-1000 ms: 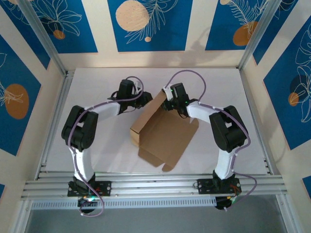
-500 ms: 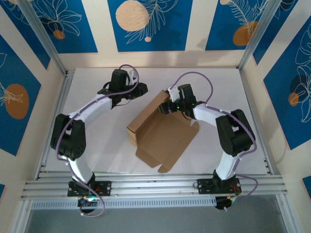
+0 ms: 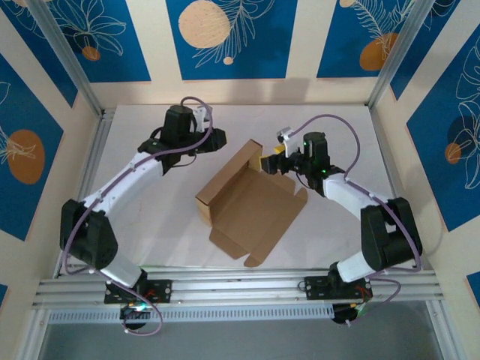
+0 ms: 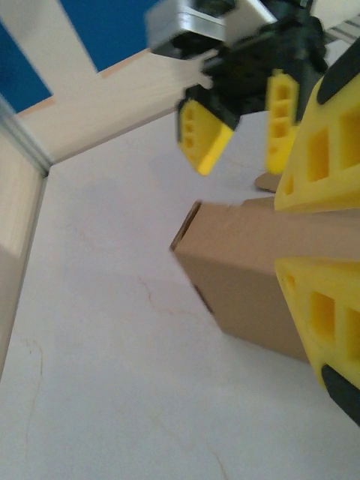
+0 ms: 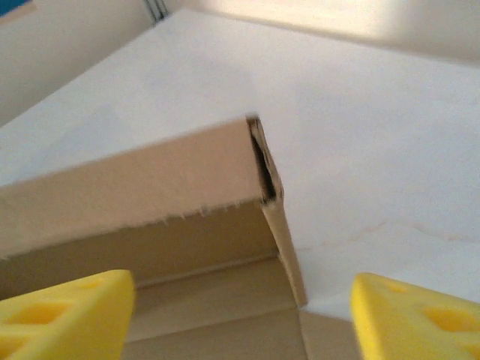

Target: Fold the paper box

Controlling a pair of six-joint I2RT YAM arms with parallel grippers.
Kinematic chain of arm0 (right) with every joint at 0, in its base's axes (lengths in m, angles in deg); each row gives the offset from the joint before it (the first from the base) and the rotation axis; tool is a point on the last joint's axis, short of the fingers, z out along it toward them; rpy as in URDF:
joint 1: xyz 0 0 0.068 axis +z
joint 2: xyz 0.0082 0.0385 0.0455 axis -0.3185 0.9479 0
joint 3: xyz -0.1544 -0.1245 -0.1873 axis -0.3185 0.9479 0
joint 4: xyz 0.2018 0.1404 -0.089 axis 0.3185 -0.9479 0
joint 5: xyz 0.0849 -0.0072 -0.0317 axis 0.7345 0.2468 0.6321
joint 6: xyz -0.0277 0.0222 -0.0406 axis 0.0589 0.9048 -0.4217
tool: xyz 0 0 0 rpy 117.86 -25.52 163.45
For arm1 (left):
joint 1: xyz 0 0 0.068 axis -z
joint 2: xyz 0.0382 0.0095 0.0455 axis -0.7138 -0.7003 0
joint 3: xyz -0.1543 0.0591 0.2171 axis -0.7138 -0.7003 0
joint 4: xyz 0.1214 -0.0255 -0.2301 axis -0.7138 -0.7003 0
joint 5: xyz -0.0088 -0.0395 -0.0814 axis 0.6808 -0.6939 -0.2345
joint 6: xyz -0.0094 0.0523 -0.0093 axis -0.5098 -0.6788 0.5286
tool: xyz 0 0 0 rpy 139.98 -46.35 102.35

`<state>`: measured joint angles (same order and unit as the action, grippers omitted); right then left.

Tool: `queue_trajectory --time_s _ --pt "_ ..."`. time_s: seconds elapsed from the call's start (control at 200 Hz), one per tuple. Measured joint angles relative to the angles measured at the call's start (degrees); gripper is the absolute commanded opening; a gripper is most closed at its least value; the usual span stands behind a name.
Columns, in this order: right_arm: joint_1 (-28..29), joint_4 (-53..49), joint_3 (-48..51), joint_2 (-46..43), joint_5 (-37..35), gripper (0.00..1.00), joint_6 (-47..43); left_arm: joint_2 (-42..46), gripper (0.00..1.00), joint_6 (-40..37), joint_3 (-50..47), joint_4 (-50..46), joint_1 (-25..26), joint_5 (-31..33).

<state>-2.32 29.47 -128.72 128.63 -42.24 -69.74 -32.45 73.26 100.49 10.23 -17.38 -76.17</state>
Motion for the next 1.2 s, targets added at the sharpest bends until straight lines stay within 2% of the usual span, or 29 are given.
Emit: queue_trajectory --time_s 0.035,0.22,0.46,0.625,0.9,1.1,1.2 --pt "0.0 -1.1 -0.9 -1.2 0.0 0.0 1.4 1.5 0.22 -0.5 -0.8 -0.4 1.3 0.3" --pt "1.7 -9.6 -9.4 -4.2 -4.1 0.0 10.7 8.0 0.22 -2.9 -6.4 -1.6 7.1 2.1" --pt "4.6 -14.1 -11.6 -4.6 0.9 0.0 17.2 13.3 0.23 -2.9 -16.0 -2.5 8.5 2.5" --pt "5.6 -16.7 -16.1 0.4 3.5 0.0 22.0 14.4 0.23 -2.9 -18.6 -3.5 8.9 2.5" --pt "7.5 -27.6 -29.8 12.3 -1.1 0.0 27.3 16.2 0.22 -2.8 -22.2 -3.6 8.9 2.4" --pt "8.3 -32.7 -30.7 17.1 -4.9 0.0 28.6 16.9 0.21 -2.3 -24.9 -1.7 9.0 2.5" --pt "8.5 -31.5 -30.3 17.5 -5.7 0.0 29.2 17.6 0.21 -2.0 -26.2 -0.4 9.0 2.5"
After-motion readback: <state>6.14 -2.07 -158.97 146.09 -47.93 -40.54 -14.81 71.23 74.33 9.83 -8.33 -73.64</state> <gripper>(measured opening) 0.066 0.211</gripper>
